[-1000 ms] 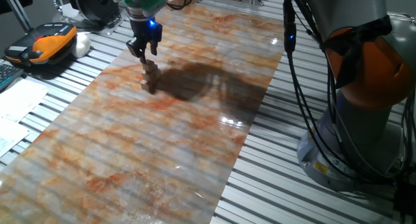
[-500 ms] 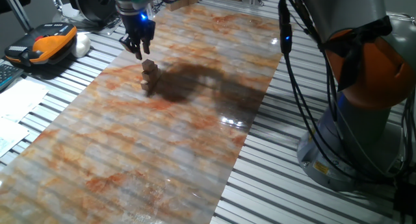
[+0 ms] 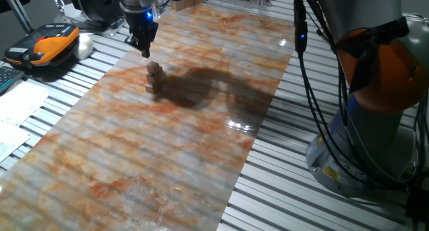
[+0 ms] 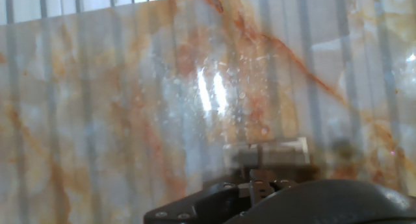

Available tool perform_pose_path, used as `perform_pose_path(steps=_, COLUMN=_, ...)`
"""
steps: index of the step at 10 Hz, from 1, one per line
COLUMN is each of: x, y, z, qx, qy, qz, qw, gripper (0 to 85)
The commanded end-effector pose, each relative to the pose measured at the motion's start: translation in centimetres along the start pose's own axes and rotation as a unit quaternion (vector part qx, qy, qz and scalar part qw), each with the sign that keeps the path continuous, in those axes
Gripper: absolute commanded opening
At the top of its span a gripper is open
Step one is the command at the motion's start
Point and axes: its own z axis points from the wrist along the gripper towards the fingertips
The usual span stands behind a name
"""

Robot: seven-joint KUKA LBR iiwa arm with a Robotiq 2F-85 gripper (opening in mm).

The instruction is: Stack the blocks into a pyramid shape

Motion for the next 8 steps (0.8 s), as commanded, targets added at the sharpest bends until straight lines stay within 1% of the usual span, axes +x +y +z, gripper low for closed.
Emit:
perform_pose_path(steps=1, x=0.08, y=0.13, z=-0.04, qx=-0.006, qy=0.003, qz=0.0, qw=1.0, gripper=0.0)
perform_pose_path(steps=3, x=0.04, y=0.39, z=0.17, qx=-0.01, qy=0.004, qz=-0.002, qw=0.9999, gripper=0.0)
perform_pose_path(steps=4, x=0.1, y=0.7, z=-0.1, qx=-0.01, qy=0.008, qz=-0.003, qw=0.9999, gripper=0.0)
perform_pose_path(steps=5, x=0.21, y=0.83, z=-0.33, qx=-0.009, qy=0.016, qz=-0.014, qw=0.9997, gripper=0.0)
perform_pose_path(steps=6, x=0.3, y=0.77, z=-0.38, qx=-0.004, qy=0.02, qz=-0.023, qw=0.9995, gripper=0.0)
perform_pose_path(steps=8, x=0.46, y=0.69, z=-0.5, qx=-0.005, qy=0.021, qz=-0.026, qw=0.9994, gripper=0.0)
